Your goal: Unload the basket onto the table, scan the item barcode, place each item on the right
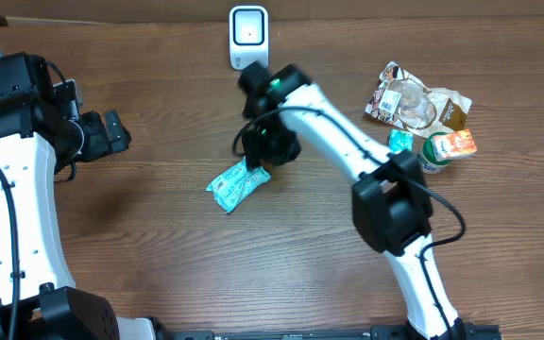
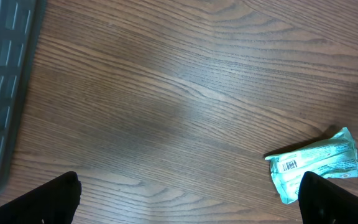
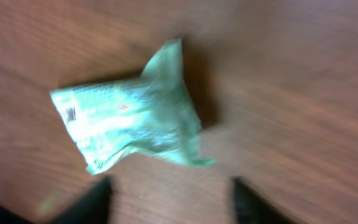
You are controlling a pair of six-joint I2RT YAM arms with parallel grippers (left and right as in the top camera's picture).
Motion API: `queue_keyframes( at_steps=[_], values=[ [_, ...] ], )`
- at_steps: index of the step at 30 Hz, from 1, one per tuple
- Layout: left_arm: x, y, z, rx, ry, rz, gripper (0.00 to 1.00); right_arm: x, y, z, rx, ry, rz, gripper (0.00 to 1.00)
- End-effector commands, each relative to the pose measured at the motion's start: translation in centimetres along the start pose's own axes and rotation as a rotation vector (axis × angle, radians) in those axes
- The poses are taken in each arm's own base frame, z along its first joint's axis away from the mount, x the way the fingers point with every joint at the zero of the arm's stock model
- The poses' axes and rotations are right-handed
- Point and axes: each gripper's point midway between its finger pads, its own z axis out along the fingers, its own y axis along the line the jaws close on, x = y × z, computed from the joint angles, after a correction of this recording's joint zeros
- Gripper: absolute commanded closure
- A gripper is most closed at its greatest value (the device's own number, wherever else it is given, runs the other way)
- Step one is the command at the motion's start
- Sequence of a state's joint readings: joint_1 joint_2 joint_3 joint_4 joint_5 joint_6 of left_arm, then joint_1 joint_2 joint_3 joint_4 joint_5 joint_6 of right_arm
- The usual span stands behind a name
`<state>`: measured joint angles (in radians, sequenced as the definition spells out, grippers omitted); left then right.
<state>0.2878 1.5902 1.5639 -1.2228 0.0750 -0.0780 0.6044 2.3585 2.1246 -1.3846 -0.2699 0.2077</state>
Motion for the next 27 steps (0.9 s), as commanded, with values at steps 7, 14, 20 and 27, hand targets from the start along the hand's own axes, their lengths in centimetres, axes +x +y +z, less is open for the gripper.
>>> queue_keyframes(
  at_steps=[7, 14, 20, 27],
  values=[
    [-0.1, -0.4, -0.4, 0.006, -0.012, 0.012, 0.0, -4.9, -4.2, -4.3, -0.163, -0.202, -0.12, 0.23],
    [-0.1, -0.4, -0.4, 0.006, -0.012, 0.012, 0.0, -2.8, -2.5, -1.1, -0.286, -0.14, -0.29, 0.16],
    [-0.1, -0.4, -0.4, 0.006, -0.012, 0.012, 0.0, -2.3, -0.5, 2.0, -0.424, -0.149, -0.29, 0.16],
    [-0.1, -0.3, -0.4, 0.006, -0.012, 0.011, 0.0, -1.8, 1.0, 4.9, -0.473, -0.134, -0.169, 0.25]
  ],
)
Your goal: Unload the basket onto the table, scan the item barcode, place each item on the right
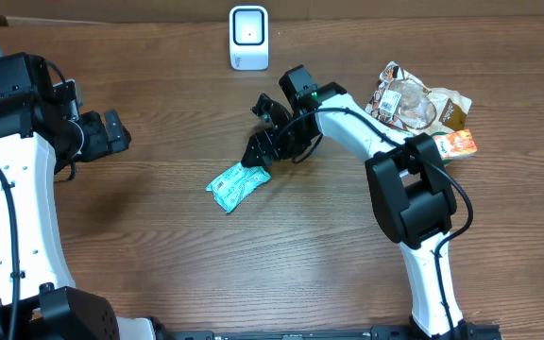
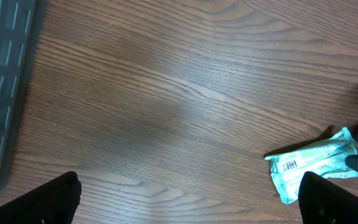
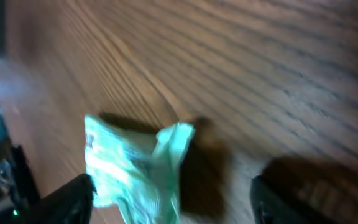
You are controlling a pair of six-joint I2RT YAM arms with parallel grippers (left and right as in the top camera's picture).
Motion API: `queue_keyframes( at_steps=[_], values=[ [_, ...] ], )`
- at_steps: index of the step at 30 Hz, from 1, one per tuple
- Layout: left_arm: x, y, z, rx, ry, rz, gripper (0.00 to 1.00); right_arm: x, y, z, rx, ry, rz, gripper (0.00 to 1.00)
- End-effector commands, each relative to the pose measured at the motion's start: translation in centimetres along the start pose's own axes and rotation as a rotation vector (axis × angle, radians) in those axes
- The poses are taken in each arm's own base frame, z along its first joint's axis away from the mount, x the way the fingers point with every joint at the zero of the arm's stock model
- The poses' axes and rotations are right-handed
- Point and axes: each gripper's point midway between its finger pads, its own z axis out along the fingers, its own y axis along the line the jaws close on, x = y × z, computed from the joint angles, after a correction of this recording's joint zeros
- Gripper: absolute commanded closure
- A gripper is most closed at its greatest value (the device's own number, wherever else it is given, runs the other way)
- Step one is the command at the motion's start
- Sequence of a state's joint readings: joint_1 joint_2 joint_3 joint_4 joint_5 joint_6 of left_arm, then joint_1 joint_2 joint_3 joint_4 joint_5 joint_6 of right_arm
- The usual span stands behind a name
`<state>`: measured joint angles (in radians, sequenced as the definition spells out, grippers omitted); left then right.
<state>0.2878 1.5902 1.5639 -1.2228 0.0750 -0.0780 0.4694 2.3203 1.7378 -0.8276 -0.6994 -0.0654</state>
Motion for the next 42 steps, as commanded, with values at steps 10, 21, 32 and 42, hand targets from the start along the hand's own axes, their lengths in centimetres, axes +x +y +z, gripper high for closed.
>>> queue_keyframes(
  at_steps=[10, 21, 32, 42],
  values=[
    [-0.1, -0.3, -0.4, 0.006, -0.012, 0.011, 0.0, 2.8, 2.6, 3.3, -0.027, 0.077, 0.139, 0.55],
    [-0.1, -0.3, -0.4, 0.006, -0.012, 0.011, 0.0, 2.1, 3.6, 2.2, -0.123, 0.062, 0.12, 0.93],
    [-0.1, -0.4, -0.4, 0.006, -0.012, 0.012, 0.0, -2.0, 6.6, -10.9, -0.221, -0.174, 0.038, 0.96],
    [-0.1, -0.3, -0.4, 0.006, -0.012, 0.011, 0.0, -2.0, 11.2, -21.3, -0.064, -0.387, -0.055, 0.96]
  ],
)
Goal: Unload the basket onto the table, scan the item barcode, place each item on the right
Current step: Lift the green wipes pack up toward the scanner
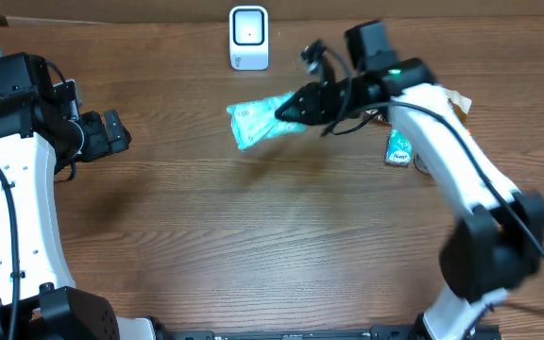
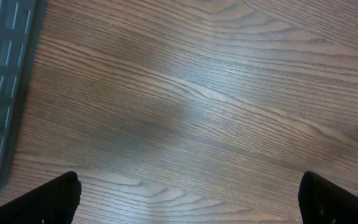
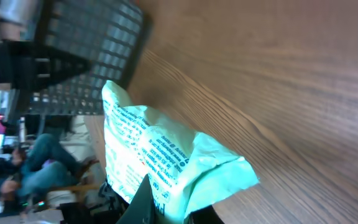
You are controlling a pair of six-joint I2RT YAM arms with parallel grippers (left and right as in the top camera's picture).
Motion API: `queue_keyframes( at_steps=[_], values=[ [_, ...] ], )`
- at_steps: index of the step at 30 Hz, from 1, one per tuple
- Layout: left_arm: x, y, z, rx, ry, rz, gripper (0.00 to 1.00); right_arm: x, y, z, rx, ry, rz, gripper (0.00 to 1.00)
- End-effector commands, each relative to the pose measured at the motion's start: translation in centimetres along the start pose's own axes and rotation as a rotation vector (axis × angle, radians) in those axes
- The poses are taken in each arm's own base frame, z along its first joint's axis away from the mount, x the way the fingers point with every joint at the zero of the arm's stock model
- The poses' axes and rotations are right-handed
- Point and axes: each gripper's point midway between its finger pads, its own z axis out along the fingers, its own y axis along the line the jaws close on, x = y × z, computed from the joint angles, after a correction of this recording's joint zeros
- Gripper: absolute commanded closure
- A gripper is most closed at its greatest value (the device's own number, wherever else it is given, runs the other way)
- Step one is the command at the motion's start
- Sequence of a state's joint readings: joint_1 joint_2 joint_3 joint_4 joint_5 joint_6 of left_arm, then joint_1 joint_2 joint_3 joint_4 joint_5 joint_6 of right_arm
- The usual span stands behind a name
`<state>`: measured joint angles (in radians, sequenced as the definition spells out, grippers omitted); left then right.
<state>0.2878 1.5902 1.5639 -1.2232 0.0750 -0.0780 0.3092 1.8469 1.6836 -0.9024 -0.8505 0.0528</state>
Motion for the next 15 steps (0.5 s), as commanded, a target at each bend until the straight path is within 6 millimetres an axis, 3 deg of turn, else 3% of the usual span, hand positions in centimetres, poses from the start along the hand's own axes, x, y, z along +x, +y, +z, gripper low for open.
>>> queue_keyframes(
  at_steps=[1, 10, 15],
  values=[
    [-0.1, -0.3, -0.4, 0.006, -0.012, 0.011, 0.01, -0.6, 2.2, -2.3, 0.039, -0.046, -0.043, 0.96],
    [-0.1, -0.3, -0.4, 0.006, -0.013, 0.011, 0.0, -0.3, 3.7, -3.6, 0.038, -0.06, -0.059, 0.96],
    [-0.1, -0.3, -0.4, 0.006, -0.013, 0.011, 0.0, -0.9, 1.6, -3.5, 0.179, -0.094, -0.005, 0.96]
  ],
)
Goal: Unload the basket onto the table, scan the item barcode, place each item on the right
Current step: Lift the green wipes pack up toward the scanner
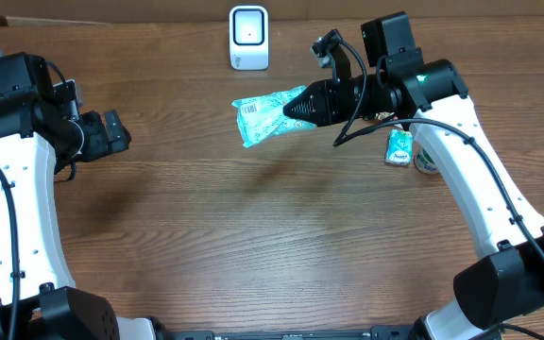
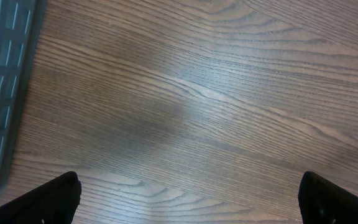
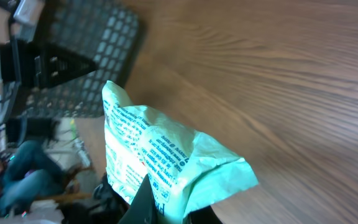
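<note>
A mint-green packet (image 1: pixel 264 114) hangs in the air above the table, its barcode end pointing left, a short way below the white scanner (image 1: pixel 248 38) at the back edge. My right gripper (image 1: pixel 297 107) is shut on the packet's right end. In the right wrist view the packet (image 3: pixel 160 165) fills the lower middle, printed side up, pinched between the dark fingers (image 3: pixel 143 199). My left gripper (image 1: pixel 113 132) stays at the far left, open over bare wood; its fingertips (image 2: pixel 61 194) show only in the bottom corners of the left wrist view.
A heap of snack packets (image 1: pixel 416 102) and a small green-and-orange cup (image 1: pixel 425 159) lie at the right, under my right arm. A small teal packet (image 1: pixel 399 147) lies beside them. A dark grid basket (image 2: pixel 2 87) stands at the table's left edge.
The right gripper, still shut on the green packet, has shifted slightly right and down in the overhead view. The left arm has not moved.
The green packet lay flat at mid-table with my right gripper over it, then beside its right end with the jaws open. Later the gripper held the packet lifted near the scanner, and it still holds it there now. The left arm stayed put throughout.
</note>
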You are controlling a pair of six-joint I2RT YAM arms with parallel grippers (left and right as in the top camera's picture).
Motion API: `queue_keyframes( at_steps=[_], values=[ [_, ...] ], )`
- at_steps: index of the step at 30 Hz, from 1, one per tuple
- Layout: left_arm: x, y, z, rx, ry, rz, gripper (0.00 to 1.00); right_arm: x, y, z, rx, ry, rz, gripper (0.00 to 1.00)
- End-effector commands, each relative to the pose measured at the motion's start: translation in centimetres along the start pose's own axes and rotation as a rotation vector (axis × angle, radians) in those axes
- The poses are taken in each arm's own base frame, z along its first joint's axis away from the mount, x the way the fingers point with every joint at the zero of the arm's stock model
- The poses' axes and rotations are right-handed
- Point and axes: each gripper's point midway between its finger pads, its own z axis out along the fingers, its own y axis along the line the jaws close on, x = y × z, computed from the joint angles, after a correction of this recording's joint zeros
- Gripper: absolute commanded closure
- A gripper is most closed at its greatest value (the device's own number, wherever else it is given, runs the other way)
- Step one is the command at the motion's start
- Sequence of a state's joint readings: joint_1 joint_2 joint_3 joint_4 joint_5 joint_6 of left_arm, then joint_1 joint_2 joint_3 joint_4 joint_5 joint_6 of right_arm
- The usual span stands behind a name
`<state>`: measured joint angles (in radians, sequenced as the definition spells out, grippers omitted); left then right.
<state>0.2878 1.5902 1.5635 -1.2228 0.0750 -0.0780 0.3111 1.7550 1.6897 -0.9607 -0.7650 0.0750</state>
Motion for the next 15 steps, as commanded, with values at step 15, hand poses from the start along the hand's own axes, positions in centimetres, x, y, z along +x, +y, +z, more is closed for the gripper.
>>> queue_keyframes(
  at_steps=[15],
  values=[
    [-0.1, -0.3, -0.4, 0.006, -0.013, 0.011, 0.0, -14.2, 2.3, -9.0, 0.857, -0.607, -0.378, 0.96]
  ],
)
